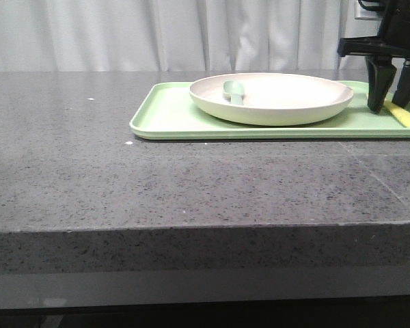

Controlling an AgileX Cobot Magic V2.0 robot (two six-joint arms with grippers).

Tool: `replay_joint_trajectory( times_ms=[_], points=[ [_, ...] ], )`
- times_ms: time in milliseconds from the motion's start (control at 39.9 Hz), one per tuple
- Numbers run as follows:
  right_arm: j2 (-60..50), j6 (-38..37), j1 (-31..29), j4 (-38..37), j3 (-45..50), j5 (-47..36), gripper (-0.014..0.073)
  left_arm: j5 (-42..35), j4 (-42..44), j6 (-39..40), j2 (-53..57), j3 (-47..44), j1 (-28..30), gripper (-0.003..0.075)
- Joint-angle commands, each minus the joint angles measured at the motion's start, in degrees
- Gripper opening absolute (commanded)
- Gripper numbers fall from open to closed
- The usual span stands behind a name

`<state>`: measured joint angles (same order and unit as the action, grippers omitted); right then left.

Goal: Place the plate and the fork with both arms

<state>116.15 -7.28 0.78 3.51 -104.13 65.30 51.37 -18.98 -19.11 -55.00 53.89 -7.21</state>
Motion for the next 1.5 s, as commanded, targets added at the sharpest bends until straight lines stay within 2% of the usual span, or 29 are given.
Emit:
replay_joint_trajectory(
  times_ms=[0, 276, 451, 676, 977, 1303, 1478],
  points=[
    [-5.07, 0.53, 0.03, 0.08, -1.45, -1.26, 0.0373, -2.82, -1.21, -0.12, 0.36, 1.57, 0.19, 0.026],
    [-13.2, 1.92, 1.9, 0.08, -0.91, 0.82, 0.0373, -2.82, -1.21, -0.12, 0.36, 1.57, 0.19, 0.026],
    [-21.34, 2.79, 4.85, 0.08, 3.6, -0.6, 0.0373, -2.82, -1.21, -0.12, 0.36, 1.57, 0.19, 0.026],
    [-34.76, 4.21, 8.03, -0.74, 16.81, -5.32, 0.0373, -2.82, -1.21, -0.12, 0.36, 1.57, 0.19, 0.026],
    [-53.93, 4.26, 8.09, -2.27, 35.5, -8.03, 0.0373, -2.82, -1.21, -0.12, 0.36, 1.57, 0.19, 0.026],
    [-72.37, 4.26, 8.09, -3.51, 49.57, -13.32, 0.0373, -2.82, -1.21, -0.12, 0.36, 1.57, 0.19, 0.026],
    [-79.42, 4.26, 8.09, -3.51, 53.79, -16.67, 0.0373, -2.82, -1.21, -0.12, 0.36, 1.57, 0.19, 0.026]
  ],
)
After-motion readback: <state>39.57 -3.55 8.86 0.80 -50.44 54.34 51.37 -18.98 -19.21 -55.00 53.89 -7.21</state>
